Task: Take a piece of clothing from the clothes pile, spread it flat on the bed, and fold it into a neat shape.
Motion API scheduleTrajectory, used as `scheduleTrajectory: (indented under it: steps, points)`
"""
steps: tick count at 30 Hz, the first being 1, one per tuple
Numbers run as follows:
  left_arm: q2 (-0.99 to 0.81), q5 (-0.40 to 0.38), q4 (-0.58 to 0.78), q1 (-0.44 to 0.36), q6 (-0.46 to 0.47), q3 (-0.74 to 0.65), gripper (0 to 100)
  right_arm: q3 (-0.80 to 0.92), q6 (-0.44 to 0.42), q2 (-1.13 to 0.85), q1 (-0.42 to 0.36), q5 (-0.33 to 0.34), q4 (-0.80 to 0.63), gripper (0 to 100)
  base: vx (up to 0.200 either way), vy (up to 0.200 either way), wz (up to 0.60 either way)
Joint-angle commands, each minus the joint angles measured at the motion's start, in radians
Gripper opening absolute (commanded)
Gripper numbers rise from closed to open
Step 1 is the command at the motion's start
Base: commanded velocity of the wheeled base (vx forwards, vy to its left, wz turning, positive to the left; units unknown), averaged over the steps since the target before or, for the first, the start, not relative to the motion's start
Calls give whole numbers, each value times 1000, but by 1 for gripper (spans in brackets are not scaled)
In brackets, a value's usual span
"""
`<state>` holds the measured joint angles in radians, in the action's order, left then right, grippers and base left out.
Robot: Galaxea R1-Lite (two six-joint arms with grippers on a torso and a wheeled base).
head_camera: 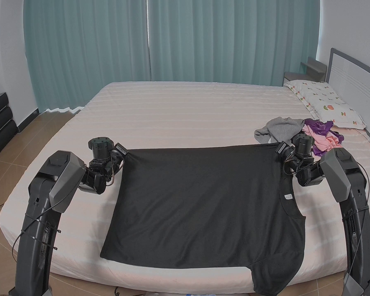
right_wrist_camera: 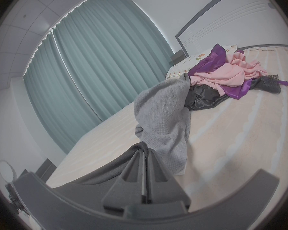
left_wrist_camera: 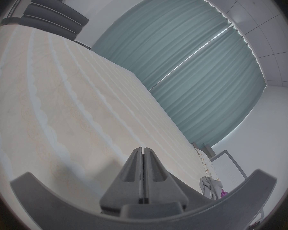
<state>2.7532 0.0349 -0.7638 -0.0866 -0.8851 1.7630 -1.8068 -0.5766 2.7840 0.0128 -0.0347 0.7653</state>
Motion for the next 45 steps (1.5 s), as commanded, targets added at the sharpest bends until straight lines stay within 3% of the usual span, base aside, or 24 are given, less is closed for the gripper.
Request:
scheduleTrajectory:
  steps: [1,5,6,7,13,18,29,35,41,45]
  points:
    - [42,-4,12,-7,6,30,0,-2,29,58,-5,-1,28,0,0,0,0]
    - [42,-4,54,-10,9,38,0,3,30,75,-7,-1,35,0,0,0,0]
    - [42,-4,64,-12,9,44,0,4,30,77,-8,-1,35,100,0,0,0]
    - [42,-4,64,-12,9,44,100,4,30,77,-8,-1,35,100,0,0,0]
    - [40,-1,90,-19,8,39,100,40,24,52,-11,-4,43,100,0,0,0]
    - [25,8,92,-18,5,1,100,182,7,-54,0,9,78,100,0,0,0]
    - [-265,-4,34,-4,-44,-431,100,865,-65,-451,12,125,289,100,0,0,0]
    - [-452,-6,-134,-19,-64,-797,100,1294,-120,-682,4,229,388,100,0,0,0]
    - [-590,-29,-216,-30,-64,-1060,100,1571,-118,-825,10,300,399,100,0,0,0]
    - [-633,-73,-242,-38,-66,-1162,100,1656,-115,-833,10,335,408,100,0,0,0]
